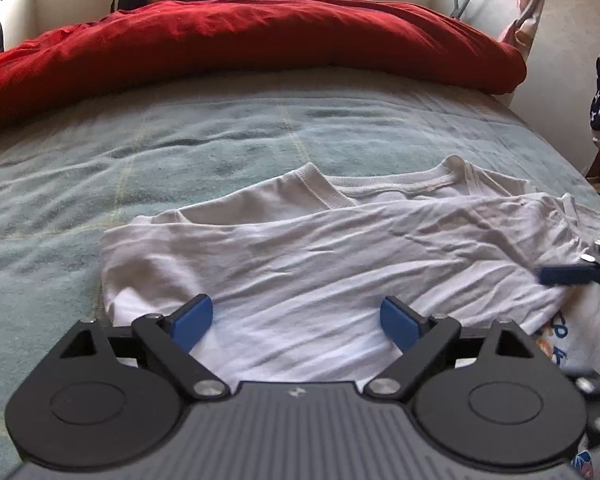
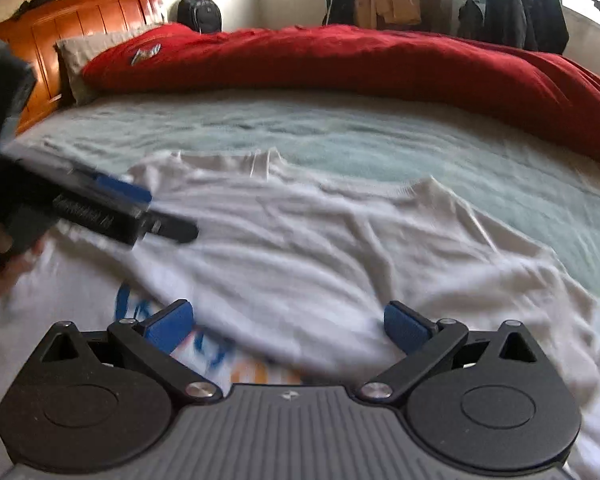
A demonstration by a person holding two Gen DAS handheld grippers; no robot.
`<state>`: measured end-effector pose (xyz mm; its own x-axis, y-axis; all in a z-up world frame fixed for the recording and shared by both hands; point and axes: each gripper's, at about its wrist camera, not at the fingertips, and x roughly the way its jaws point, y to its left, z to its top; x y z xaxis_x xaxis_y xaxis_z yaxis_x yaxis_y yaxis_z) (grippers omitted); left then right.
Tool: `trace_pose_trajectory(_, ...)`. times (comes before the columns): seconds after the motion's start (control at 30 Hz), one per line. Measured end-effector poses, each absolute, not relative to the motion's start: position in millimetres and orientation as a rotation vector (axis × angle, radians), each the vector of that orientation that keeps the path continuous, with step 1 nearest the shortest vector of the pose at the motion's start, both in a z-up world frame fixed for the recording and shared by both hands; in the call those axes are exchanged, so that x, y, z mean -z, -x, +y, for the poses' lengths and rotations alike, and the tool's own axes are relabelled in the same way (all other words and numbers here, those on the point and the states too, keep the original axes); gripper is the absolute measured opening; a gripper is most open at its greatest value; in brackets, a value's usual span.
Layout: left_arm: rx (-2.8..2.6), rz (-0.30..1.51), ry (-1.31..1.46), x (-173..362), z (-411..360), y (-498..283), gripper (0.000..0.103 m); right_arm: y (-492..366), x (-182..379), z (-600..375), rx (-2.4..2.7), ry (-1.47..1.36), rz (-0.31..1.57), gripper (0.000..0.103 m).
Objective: Fold clothes
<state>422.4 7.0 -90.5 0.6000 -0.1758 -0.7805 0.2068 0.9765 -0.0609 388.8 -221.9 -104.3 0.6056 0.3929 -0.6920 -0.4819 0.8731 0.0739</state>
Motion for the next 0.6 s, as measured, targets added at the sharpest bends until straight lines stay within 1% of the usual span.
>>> trace_pose_trajectory(0.17, 0.2, 0.919, -0.079, 83.4, 2.3, -415.1, 0.091, -348.2, 88.4, -236.5, -0.448, 0.222, 0.806, 0.103)
trace_pose_trajectory(0.3, 0.257, 0.891, -0.115, 56.2, -5.8, -369.6, 0.091, -300.8, 66.2, -249.0, -0.435, 0.15, 0.815, 0.103)
trace_pose_trajectory(0.4, 0.299, 0.87, -0.143, 35.9, -11.8, -335.4, 0.091, -257.8, 64.7, -247.1, -0.443, 0.154, 0.811, 0.103)
trace_pose_trajectory(0.53, 0.341, 0.865, -0.185, 45.8, -18.5, -292.8, 0.091, -211.2, 81.9, -238.3, -0.428, 0.196, 0.818, 0.103)
trace_pose_trajectory(0.6, 0.356, 0.884, -0.171, 59.0, -14.7, -274.2, 0.091, -196.2, 93.4, -234.8, -0.419, 0.193, 0.837, 0.103)
